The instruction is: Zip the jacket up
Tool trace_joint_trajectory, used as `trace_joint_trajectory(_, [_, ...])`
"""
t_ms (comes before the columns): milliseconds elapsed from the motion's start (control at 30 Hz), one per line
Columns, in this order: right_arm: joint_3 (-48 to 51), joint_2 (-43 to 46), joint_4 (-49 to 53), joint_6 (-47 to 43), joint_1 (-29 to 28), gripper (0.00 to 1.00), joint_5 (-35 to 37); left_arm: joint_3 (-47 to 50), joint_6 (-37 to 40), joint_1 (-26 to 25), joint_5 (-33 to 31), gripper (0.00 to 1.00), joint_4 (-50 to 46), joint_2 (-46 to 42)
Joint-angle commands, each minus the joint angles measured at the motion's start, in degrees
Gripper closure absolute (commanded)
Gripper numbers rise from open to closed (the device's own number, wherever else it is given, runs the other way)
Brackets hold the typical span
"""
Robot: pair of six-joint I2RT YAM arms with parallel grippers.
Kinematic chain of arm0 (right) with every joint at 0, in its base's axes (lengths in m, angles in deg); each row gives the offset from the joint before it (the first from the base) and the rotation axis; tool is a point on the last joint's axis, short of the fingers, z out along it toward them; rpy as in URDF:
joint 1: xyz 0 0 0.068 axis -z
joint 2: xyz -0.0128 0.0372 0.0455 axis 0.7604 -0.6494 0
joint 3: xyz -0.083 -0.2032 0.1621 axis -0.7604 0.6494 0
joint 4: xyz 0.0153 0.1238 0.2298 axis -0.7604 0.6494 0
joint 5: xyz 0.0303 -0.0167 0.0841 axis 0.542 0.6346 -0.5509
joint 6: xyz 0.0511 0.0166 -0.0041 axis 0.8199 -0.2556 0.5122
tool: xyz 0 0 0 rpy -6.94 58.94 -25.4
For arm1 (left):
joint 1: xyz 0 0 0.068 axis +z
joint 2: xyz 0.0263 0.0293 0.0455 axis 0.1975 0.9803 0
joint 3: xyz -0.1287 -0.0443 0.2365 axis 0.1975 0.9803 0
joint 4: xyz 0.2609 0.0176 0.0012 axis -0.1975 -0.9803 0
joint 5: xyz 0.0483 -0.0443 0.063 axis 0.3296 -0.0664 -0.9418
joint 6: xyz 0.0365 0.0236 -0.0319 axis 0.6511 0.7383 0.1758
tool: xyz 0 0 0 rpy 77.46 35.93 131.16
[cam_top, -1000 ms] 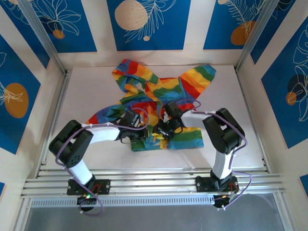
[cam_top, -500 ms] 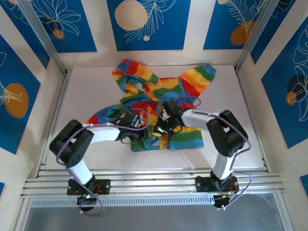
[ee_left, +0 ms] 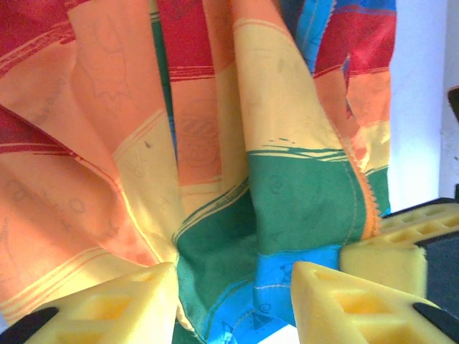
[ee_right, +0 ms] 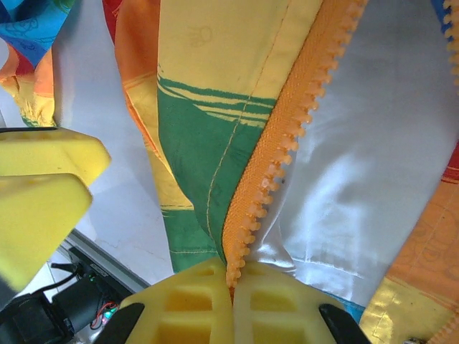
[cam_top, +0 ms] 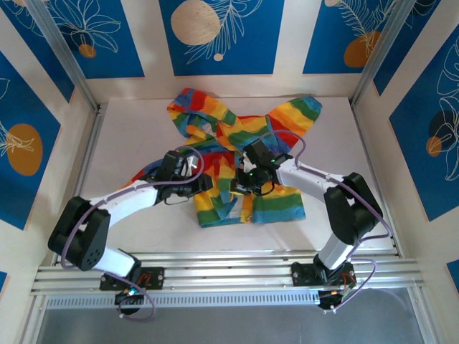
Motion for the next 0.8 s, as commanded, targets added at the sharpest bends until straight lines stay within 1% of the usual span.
trace_joint_trajectory(0, [-1.5,0.4,3.0,-1.4,0.0,1.00,-0.5,0.4,-1.1,0.0,4.0,0.55,0.5,-0.2])
trace_joint_trajectory(100, [-1.3,0.7,1.9,-0.6,0.3,1.00,-2.2,3.1,-5.0,-0.7,6.1,0.55,6.0,0.1])
trace_joint_trajectory(233, [-0.6,2.5,-0.2,0.4,0.7,0.97,-4.5,7.1,-9.4,-1.6,7.8,0.53,13.7,-1.1])
trace_joint_trajectory(333, [-0.4,3.5,-0.6,0.6,0.6,0.95,-4.5,8.3,-10.7,-1.8,8.2,0.52,15.6,-2.3])
trace_joint_trajectory(367, [-0.3,3.6,-0.8,0.6,0.6,0.96,-4.5,8.4,-10.6,-1.8,8.3,0.52,15.8,-2.3])
trace_joint_trajectory(433, [0.0,3.6,-1.1,0.7,0.6,1.00,-4.6,8.3,-10.2,-1.7,9.3,0.52,16.2,-1.6])
trace_joint_trajectory(467, [0.1,3.5,-0.9,1.0,0.5,1.00,-4.2,8.3,-10.3,-1.8,9.5,0.52,16.6,-1.2])
trace_joint_trajectory(600, [0.9,3.6,-1.0,2.1,0.3,1.00,-3.9,8.0,-10.7,-1.8,9.3,0.46,17.5,-0.4])
trace_joint_trajectory(667, [1.5,4.1,-1.6,2.8,0.3,1.00,-4.0,8.3,-10.9,-1.8,9.3,0.45,19.0,-0.3])
trace_joint_trajectory(767, [2.3,4.5,-3.1,4.1,0.6,1.00,-5.1,9.4,-12.9,-1.7,11.3,0.45,23.3,0.5])
